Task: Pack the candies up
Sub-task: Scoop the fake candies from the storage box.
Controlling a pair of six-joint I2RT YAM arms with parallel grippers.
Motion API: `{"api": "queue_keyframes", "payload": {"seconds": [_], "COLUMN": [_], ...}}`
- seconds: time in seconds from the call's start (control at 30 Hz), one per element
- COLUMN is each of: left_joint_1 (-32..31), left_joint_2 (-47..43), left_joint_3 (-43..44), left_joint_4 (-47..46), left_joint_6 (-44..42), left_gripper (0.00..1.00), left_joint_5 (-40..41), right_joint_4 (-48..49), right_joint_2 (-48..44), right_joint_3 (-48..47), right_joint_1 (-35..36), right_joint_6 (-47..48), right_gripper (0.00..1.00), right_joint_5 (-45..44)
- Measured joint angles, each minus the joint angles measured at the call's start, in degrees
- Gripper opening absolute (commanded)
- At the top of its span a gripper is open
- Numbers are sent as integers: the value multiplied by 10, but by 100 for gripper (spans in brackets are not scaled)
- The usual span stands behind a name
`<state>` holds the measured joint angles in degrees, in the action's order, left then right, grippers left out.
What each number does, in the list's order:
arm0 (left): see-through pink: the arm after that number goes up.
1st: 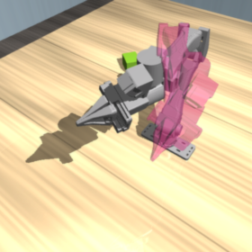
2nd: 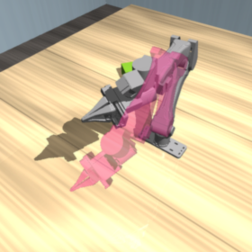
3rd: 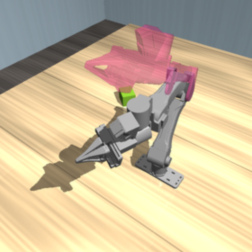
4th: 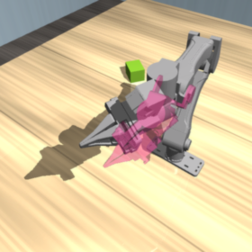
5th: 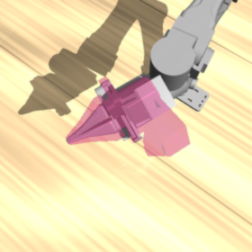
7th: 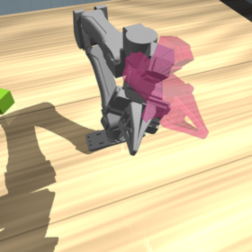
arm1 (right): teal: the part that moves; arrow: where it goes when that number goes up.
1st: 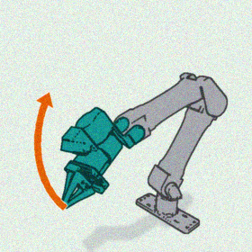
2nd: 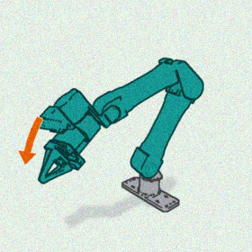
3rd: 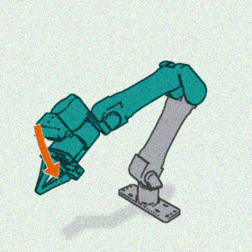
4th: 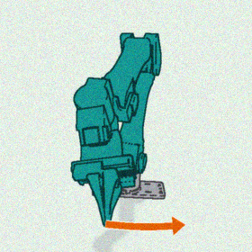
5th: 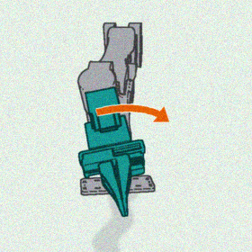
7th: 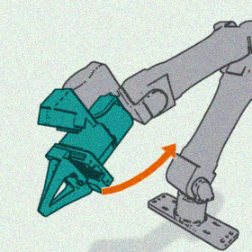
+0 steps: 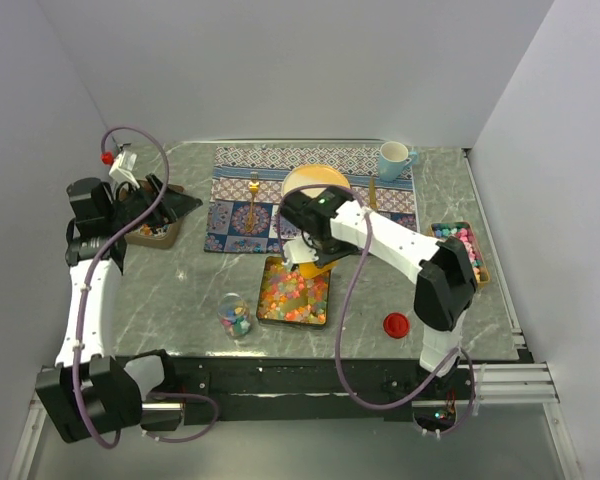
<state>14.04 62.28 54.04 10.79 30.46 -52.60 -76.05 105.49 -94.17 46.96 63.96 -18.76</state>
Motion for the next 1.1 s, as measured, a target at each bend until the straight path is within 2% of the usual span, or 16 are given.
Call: {"api": "queue_keyframes", "payload": {"seconds": [0.3, 0.6, 1.1], "left_joint_1": [10, 15, 15], "left_joint_2": [-35, -55, -56], "left_joint_3": [-33, -49, -49], "left_joint_4": [-2, -11, -11], "left_joint_6": [1, 4, 4], "left_gripper": [75, 75, 75], "left_joint_5": [10, 11, 11], "right_joint_4": [4, 7, 26], "right_joint_2": [26, 107, 127], "right_joint_3": [9, 6, -9], "right_joint_1": [42, 47, 111], "right_joint_6": [-15, -38, -32], "right_gripper": [0, 0, 0], "right_joint_5": [-77, -144, -134]}}
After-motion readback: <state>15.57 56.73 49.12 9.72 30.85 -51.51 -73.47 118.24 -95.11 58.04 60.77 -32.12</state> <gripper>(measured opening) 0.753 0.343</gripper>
